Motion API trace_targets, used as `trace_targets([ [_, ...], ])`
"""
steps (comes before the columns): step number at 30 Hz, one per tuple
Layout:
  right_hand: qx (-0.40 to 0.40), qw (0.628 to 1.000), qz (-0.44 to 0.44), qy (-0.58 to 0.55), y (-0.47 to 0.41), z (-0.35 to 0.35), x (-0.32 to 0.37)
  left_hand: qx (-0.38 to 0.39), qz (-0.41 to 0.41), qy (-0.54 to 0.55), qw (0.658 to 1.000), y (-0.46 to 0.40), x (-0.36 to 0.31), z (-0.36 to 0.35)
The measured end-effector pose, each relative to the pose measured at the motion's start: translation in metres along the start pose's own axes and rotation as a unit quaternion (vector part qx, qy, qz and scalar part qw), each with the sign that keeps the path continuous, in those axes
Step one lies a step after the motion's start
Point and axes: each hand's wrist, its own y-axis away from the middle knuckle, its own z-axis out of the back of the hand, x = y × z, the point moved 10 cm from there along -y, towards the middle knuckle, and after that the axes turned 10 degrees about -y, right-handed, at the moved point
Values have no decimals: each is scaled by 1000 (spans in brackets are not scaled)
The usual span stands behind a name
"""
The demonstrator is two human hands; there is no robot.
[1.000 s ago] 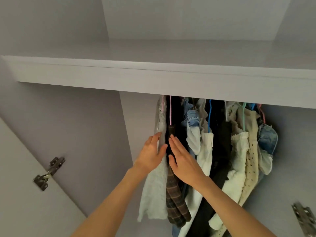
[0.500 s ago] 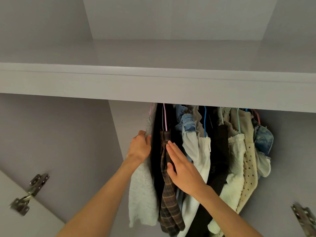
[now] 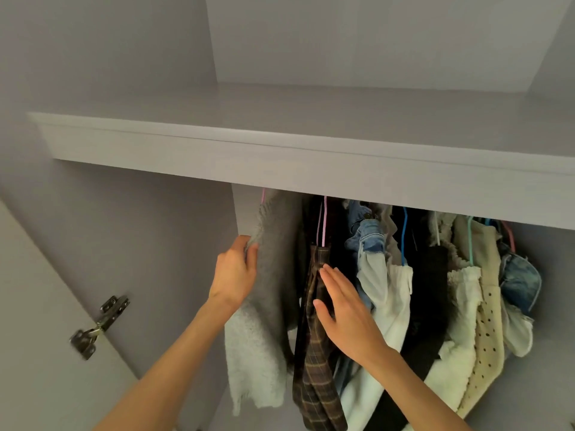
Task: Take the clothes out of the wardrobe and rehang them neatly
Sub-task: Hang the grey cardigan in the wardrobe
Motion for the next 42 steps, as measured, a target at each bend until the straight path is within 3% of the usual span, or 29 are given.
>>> trace_targets([
  [4,-94,992,36,-79,-13,21,43,-4,-1,-5,1000,32,14,14],
  [8,-15,949,-65,-307,-48,-3,72,-8,21,-11,1000,62,34,18],
  [12,59,916,-141,-371,-72,-52,100,-18,39,-49,998,98,52,26],
  [18,96,931,-138,-325,-44,-104,123,14,85,-143,986,165,67,27],
  [24,186,921,-164,-301,-1,-150,120,82,109,-103,985,213,95,32],
  [30,249,938,-115,-212,51,-170,119,97,130,-108,981,247,135,45],
  [36,226,969,-52,-80,112,-158,105,53,165,-119,978,304,172,75],
  [42,197,976,57,-76,159,-159,133,72,191,-204,957,368,201,84],
])
